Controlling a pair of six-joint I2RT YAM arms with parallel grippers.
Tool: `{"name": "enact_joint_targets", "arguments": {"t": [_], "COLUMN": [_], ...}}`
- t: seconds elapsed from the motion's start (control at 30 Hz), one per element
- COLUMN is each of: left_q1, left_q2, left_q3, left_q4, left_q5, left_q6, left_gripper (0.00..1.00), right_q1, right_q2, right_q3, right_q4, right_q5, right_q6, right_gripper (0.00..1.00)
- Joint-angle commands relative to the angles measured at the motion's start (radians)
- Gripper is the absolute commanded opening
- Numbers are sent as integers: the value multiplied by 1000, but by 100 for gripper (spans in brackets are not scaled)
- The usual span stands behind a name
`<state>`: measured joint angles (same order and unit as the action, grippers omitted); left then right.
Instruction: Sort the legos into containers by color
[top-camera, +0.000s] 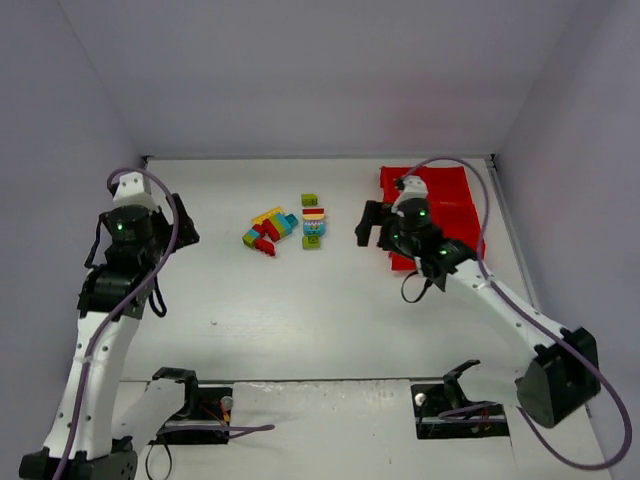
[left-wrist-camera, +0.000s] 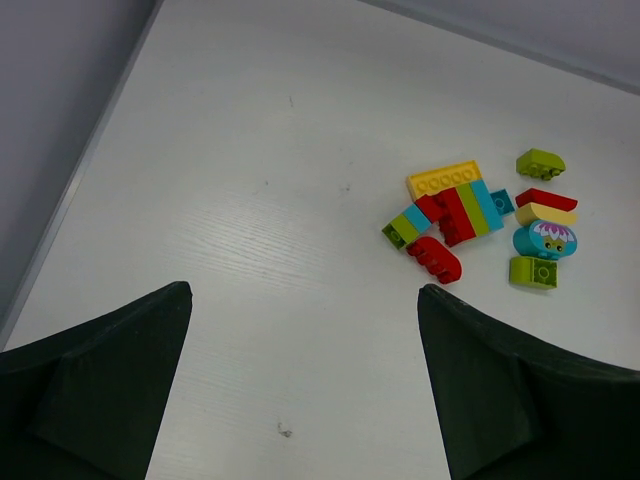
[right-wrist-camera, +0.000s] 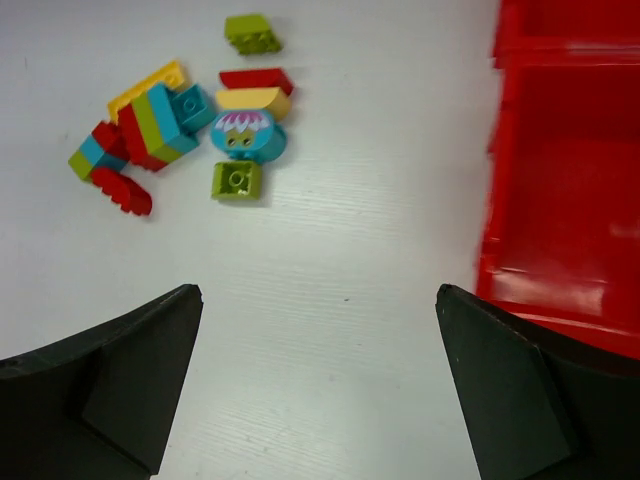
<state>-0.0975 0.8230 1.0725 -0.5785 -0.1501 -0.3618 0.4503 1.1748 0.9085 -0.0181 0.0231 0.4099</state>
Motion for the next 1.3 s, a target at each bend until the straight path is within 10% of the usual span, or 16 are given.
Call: {"name": "enact_joint_targets", "arguments": {"t": [0.0,0.77,1.27], "left_q1": [-4,25,27], "left_q2": [103,91,99], "left_q3": [122,-14,-8], "left_q4": [-53,48,40], "left_q5": [9,-2,24], "left_q6": [-35,-26,-29], "left_gripper": [88,88,88], "right_q1": [115,343,343], "right_q2": [141,894,964], "right_q3": [98,513,526], "right_q4": [150,233,260], "right_q5": [92,374,425], "right_q6": [-19,59,32], "right_gripper": [100,94,52]}}
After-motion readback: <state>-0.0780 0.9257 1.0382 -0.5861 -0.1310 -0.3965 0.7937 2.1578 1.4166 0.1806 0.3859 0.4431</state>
